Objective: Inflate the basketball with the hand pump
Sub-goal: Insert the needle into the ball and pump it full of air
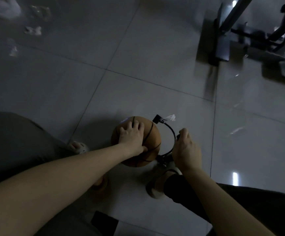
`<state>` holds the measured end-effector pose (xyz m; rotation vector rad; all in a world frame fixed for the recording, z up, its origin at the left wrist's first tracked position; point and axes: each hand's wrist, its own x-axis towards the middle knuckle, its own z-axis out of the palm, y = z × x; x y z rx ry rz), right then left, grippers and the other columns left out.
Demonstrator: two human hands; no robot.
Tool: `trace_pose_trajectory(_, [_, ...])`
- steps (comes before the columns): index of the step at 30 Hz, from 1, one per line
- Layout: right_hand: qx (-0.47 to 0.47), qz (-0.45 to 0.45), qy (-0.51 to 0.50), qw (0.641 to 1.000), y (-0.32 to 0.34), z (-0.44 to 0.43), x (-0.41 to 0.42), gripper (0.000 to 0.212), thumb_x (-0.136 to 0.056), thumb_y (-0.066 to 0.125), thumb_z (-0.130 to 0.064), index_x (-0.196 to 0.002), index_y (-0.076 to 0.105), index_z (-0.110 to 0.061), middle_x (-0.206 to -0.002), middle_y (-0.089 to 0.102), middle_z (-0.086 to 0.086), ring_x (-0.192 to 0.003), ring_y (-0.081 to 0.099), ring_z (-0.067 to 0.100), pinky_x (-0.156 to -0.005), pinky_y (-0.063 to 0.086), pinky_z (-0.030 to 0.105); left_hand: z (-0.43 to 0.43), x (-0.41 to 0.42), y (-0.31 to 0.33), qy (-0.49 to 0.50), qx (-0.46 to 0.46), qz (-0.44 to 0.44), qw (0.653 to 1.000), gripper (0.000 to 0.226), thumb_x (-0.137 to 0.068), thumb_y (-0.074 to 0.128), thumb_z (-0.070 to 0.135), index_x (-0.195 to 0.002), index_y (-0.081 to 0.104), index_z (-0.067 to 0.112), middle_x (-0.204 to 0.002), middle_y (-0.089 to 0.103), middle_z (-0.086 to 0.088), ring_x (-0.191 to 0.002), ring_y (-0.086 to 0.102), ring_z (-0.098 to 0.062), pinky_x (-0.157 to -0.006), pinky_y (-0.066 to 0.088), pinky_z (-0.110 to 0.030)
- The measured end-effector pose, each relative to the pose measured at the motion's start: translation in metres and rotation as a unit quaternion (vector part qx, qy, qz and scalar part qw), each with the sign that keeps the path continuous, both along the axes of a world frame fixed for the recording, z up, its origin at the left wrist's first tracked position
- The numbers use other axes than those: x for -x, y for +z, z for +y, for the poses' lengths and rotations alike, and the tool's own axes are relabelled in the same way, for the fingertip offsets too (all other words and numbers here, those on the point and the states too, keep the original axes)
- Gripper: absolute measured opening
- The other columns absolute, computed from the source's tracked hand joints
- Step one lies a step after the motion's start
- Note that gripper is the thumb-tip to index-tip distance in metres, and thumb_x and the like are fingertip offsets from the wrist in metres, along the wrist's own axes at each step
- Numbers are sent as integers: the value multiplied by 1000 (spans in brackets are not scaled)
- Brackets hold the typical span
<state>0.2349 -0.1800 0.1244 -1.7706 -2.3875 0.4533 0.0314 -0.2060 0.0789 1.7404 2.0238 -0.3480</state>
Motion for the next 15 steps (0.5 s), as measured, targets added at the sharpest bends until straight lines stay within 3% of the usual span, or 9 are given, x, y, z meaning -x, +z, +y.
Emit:
trace_pose_trajectory(4, [-23,-1,32,999,45,-2,-2,18,-99,54,-22,-104,38,-17,-99,61,8,-65,56,28,-50,42,36,4,0,9,-3,28,12,1000,111,-84,66,65,-159,3,13,-165,6,-17,-149,12,-43,-111,29,-61])
trace_pose_trajectory(10, [-97,37,-4,995,139,4,-6,11,-101,48,-25,-101,39,-18,-85,57,4,-60,54,26,-54,50,43,2,-3,14,-16,10,0,1000,109,-82,68,63,-156,9,8,-163,12,-20,-146,18,-45,-107,35,-59])
trace_pose_trajectory(15, [-115,14,17,993,126,-17,-3,12,-102,47,-22,-103,35,-21,-81,56,1,-53,51,16,-45,49,41,5,-8,15,-22,0,3,1000,108,-81,68,63,-156,12,8,-162,15,-21,-143,23,-44,-102,38,-56])
